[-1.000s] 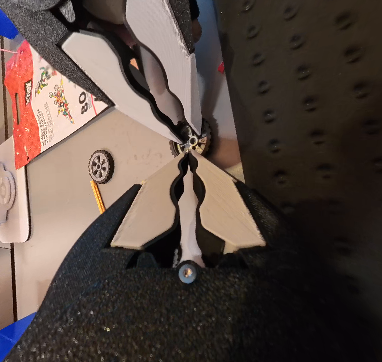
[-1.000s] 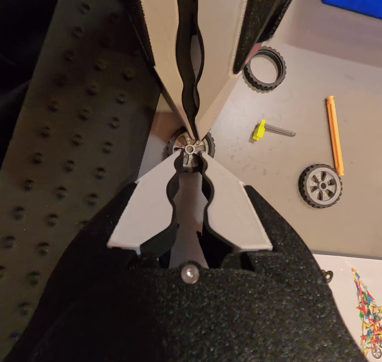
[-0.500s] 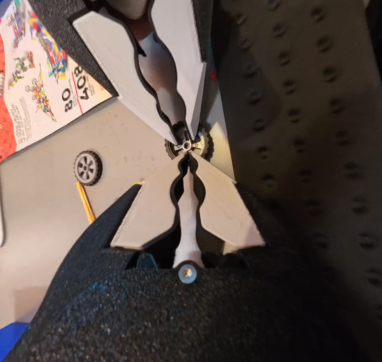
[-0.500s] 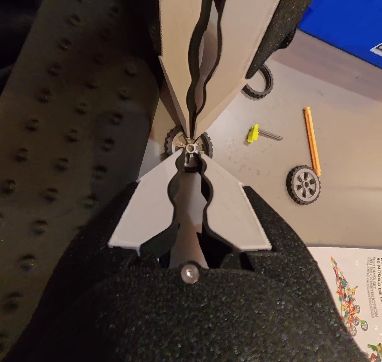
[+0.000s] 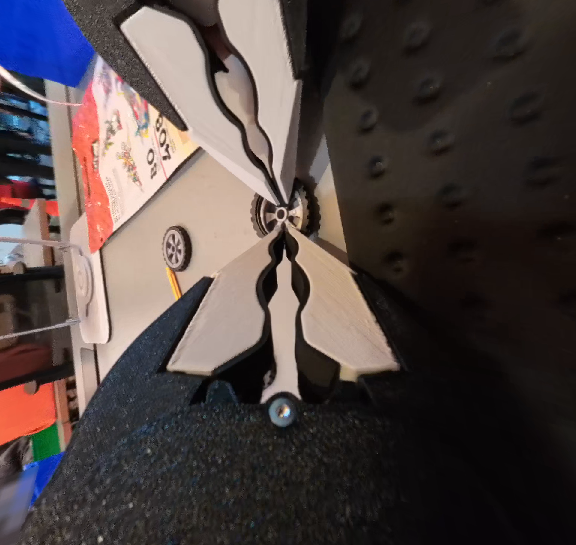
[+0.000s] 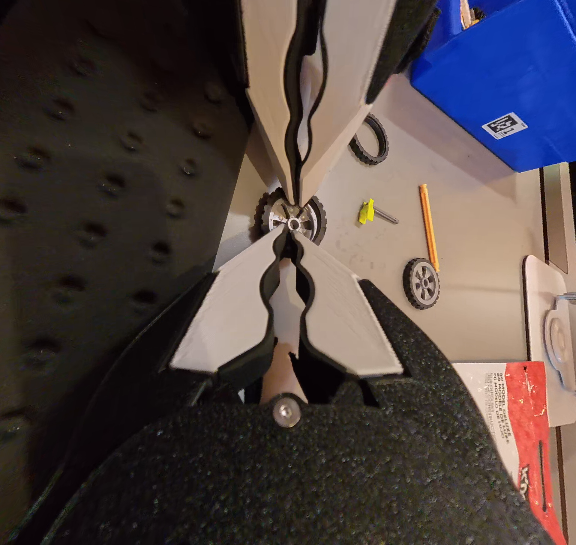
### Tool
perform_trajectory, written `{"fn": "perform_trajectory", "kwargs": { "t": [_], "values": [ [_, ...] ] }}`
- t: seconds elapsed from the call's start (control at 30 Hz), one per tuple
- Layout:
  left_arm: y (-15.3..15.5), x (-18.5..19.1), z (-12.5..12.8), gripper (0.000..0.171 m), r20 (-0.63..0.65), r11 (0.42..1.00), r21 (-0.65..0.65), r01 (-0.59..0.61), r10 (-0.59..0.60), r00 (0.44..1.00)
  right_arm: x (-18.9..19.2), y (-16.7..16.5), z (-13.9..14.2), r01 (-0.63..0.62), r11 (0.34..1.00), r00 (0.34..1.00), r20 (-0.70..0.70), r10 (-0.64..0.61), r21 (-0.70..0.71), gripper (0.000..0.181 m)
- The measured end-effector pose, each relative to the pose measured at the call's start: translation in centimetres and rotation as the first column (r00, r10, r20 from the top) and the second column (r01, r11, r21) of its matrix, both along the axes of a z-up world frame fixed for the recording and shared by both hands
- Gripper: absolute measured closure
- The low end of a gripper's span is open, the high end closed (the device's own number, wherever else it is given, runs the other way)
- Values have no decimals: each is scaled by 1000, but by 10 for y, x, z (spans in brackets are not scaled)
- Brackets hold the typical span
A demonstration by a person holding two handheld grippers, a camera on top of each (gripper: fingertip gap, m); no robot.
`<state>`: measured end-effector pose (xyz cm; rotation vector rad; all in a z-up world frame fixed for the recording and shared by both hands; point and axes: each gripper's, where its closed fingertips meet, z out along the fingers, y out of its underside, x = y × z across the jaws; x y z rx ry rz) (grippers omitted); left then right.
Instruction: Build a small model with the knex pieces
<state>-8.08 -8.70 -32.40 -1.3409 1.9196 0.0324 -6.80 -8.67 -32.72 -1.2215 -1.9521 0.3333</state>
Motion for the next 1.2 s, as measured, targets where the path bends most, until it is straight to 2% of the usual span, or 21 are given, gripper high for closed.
{"fn": "perform_trajectory", "kwargs": {
  "t": [0.07, 0.17, 0.23, 0.3, 0.37, 0.43, 0.53, 0.67, 0.73, 0.83, 0.93, 1.03, 1.17, 1.2],
  "values": [
    [0, -1, 1, 171, -39, 1000, -2, 12, -12, 999, -2, 0, 0, 22, 997, 1000, -7, -23, -75, 181],
    [-13, 6, 6, 171, -25, 991, -128, 47, -50, 998, -2, 0, -1, 20, 995, 1000, 3, -20, -93, 181],
    [-24, 9, 7, 160, -31, 969, -245, 43, -52, 998, -2, 0, -1, 21, 993, 1000, -2, -21, -120, 180],
    [-6, -3, -4, 156, -135, 989, -150, 1, -21, 991, -2, 0, -1, 10, 995, 1000, 0, -10, -102, 180],
    [-12, -1, -5, 157, -94, 972, -234, -9, -14, 995, -2, 0, -1, 8, 995, 1000, 2, -7, -103, 181],
    [-11, -1, -5, 158, -84, 969, -246, -26, 5, 996, -2, 0, -1, 6, 995, 1000, -9, -7, -102, 181],
    [-11, -2, -6, 159, -14, 932, -358, -61, 60, 998, -2, 0, -1, 2, 997, 1000, -21, -4, -80, 181],
    [-12, -1, -4, 158, 41, 830, -543, -126, 176, 983, -2, 0, -1, 2, 999, 1000, -11, -3, -37, 181],
    [-13, 0, -2, 158, 50, 733, -662, -155, 249, 967, -2, 0, -1, 2, 999, 1000, -12, -2, -37, 181],
    [-6, 1, -1, 167, 64, 611, -771, -182, 359, 931, -2, 0, -1, 3, 999, 1000, -19, -4, -38, 181],
    [0, 1, -2, 171, 76, 611, -764, -206, 403, 912, -2, 0, -1, 12, 998, 1000, -27, -14, -55, 181],
    [5, 1, -3, 171, 65, 650, -715, -255, 425, 903, -3, 1, -2, 22, 997, 999, -27, -24, -73, 181],
    [9, 2, -4, 171, 43, 664, -680, -312, 462, 886, -3, 1, -2, 40, 994, 999, -20, -42, -104, 181],
    [9, 2, -4, 171, 41, 685, -656, -315, 450, 892, -3, 2, -1, 43, 992, 999, -18, -46, -118, 181]
  ]
}}
